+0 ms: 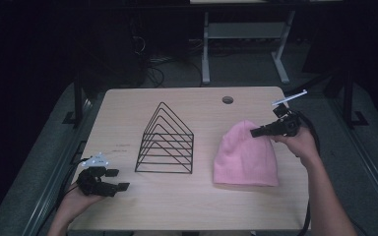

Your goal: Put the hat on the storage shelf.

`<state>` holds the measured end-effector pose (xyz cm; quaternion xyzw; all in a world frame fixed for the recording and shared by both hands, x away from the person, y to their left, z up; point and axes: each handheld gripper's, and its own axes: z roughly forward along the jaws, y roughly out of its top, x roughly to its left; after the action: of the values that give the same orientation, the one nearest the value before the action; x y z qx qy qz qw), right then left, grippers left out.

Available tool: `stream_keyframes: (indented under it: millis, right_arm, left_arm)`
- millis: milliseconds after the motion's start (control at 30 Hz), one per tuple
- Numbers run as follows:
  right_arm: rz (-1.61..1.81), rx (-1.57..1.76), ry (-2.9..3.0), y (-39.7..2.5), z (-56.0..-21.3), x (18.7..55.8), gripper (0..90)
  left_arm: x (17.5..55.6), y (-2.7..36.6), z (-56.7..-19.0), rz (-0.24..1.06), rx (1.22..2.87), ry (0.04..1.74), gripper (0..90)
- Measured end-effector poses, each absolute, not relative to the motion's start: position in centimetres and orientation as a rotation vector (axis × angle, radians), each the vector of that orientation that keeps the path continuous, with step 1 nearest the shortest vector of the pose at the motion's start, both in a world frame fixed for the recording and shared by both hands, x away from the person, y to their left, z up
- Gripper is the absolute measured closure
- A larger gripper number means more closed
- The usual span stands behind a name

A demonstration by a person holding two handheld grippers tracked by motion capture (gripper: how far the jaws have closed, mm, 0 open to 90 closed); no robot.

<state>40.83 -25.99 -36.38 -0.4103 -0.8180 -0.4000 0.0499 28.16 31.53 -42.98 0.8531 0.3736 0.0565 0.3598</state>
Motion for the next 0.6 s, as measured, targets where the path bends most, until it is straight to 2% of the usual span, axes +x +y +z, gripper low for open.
stream_keyframes:
  millis: [600]
  right_arm:
    - [-1.374, -1.091, -2.624, -23.9, -28.6, 39.1, 80.2]
  left_arm:
    - [28.4, 30.7, -38.6, 0.104, 2.227, 0.845, 25.9]
